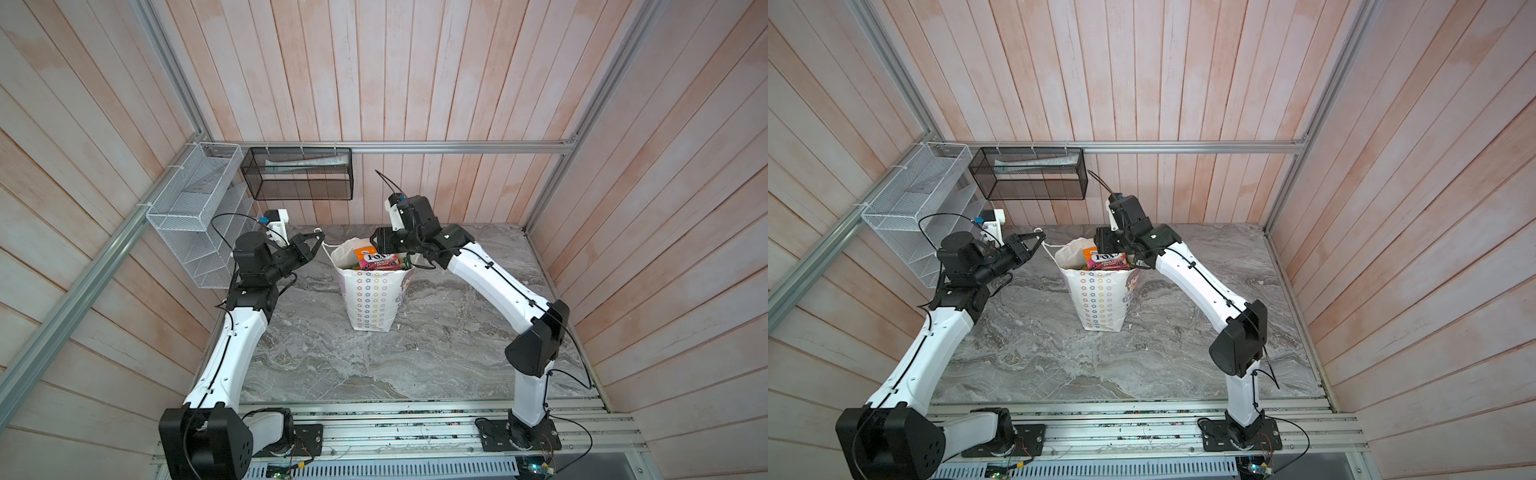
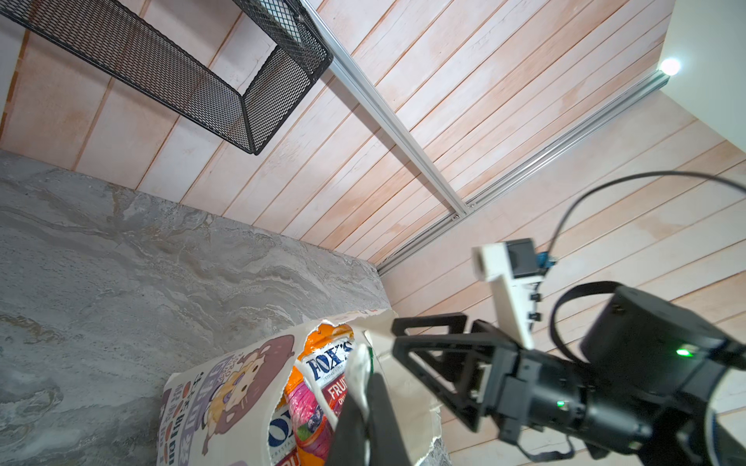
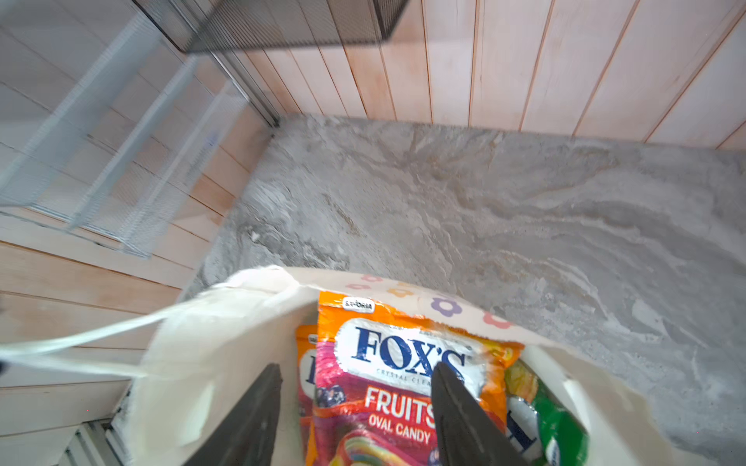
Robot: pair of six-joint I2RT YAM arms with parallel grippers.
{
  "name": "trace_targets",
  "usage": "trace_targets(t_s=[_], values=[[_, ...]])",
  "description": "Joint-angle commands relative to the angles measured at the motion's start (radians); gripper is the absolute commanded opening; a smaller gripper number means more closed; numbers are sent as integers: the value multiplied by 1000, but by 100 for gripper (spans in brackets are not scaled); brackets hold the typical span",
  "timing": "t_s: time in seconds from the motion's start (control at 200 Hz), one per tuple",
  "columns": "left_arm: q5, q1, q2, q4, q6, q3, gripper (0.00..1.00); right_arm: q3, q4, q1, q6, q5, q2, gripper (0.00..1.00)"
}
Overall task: Place the snacks into the paper bag
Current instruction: Press the snack against the paper bag, then shake the paper bag at the center of the table.
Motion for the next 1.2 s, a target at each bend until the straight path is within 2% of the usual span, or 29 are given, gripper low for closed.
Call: trace_targets(t_s=[0.0, 0.175, 0.3, 0.445, 0.625, 0.75, 0.835, 0.875, 0.925, 0.985, 1.115, 1.14, 1.195], values=[[-6, 10, -30, 91, 0, 0, 0, 12, 19, -26, -42, -6, -110, 69], [0, 10, -29, 95, -8, -1, 0, -98, 16, -63, -49, 56, -249, 73], [-3, 10, -30, 95, -8, 0, 0, -223, 47, -99, -30, 115, -373, 83], [0, 9, -31, 98, -12, 0, 0, -408, 104, -165, 31, 71, -496, 86], [-1, 10, -30, 97, -12, -1, 0, -572, 183, -188, 119, -19, -554, 82], [-1, 9, -35, 96, -11, -1, 0, -638, 247, -191, 159, -51, -554, 72], [-1, 9, -37, 96, -12, -3, 0, -655, 285, -195, 188, -96, -537, 61], [1, 9, -36, 97, -14, -1, 0, -661, 302, -194, 202, -118, -527, 53], [5, 9, -37, 99, -17, -1, 0, -671, 328, -194, 219, -147, -515, 48], [5, 10, -40, 99, -16, -1, 0, -684, 365, -196, 232, -184, -505, 38], [3, 9, -40, 101, -16, -1, 0, -691, 425, -202, 239, -241, -490, 3], [5, 10, -40, 103, -19, -4, 0, -690, 434, -203, 238, -251, -487, 0], [10, 10, -43, 109, -27, -6, 0, -688, 456, -208, 235, -275, -482, 0]])
